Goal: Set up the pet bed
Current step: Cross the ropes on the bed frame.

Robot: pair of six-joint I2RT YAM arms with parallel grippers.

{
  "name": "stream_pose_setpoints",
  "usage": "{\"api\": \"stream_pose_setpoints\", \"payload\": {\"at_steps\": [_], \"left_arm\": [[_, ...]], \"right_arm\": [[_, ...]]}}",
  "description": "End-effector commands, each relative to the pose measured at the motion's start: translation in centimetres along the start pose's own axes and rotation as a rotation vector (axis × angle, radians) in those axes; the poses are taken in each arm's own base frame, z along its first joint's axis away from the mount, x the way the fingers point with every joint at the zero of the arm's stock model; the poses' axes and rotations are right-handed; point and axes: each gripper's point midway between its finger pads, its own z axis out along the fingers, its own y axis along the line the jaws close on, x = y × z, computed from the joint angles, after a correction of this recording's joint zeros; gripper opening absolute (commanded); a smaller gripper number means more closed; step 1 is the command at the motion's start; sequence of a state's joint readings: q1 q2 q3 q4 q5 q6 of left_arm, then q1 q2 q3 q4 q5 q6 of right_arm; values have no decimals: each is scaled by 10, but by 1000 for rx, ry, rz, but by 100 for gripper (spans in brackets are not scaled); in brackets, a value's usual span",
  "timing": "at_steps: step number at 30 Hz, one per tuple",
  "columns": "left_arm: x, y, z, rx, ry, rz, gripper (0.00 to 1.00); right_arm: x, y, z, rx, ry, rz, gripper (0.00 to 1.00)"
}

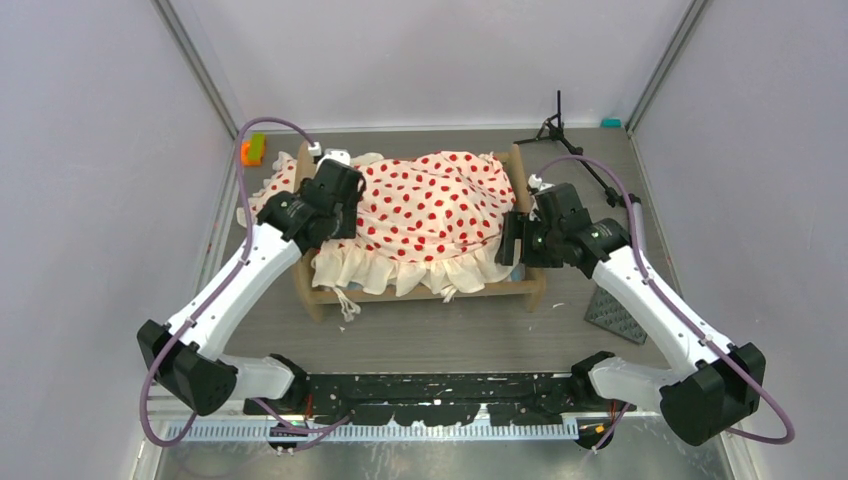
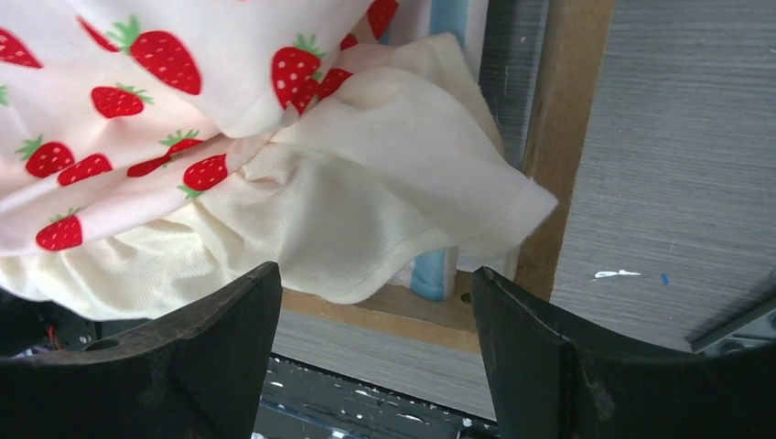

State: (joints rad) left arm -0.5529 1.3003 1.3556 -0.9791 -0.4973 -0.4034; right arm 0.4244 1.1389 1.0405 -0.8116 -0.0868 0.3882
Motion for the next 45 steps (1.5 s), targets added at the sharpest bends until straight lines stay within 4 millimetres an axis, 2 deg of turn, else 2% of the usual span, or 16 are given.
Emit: {"api": "stream_pose_setpoints", "payload": {"at_steps": [1,4,8,12,15,18,21,23,28,32,35,37,41,45], "left_arm": [[-24,9,-23,15,-88,-73,58],[-33,4,-34,67,-107,-67,59],[-46,-15,-52,210,-161,-30,59],[-53,-23,-66,238,-234,35,61],[-52,-20,-66,218,-234,41,63],[-48,-28,-63,252,-218,52,64],[-44,-57,-65,370,-216,105,63],[-44,-78,-72,415,-267,168,64],[-46,-123,-104,578,-429,237,65],[-40,-160,-127,680,-530,292,67],[-42,-190,-141,716,-647,319,74],[-44,-211,-143,728,-699,320,79],[-44,-255,-135,747,-701,364,81],[-40,-281,-122,730,-694,387,82]], "right_arm": [[-20,0,5,22,-110,112,79],[-24,1,12,15,-135,173,78],[-28,4,25,1,-147,221,76],[-33,6,32,-5,-154,229,65],[-40,8,29,-15,-190,223,49],[-49,15,19,-52,-230,210,26],[-61,31,6,-124,-247,183,6],[-71,44,-3,-181,-264,176,1],[-102,74,-24,-298,-302,170,0],[-120,84,-34,-373,-309,197,0],[-128,85,-39,-428,-306,226,0],[-127,87,-44,-468,-291,238,0],[-123,87,-48,-515,-269,258,0],[-121,86,-55,-541,-264,270,0]]}}
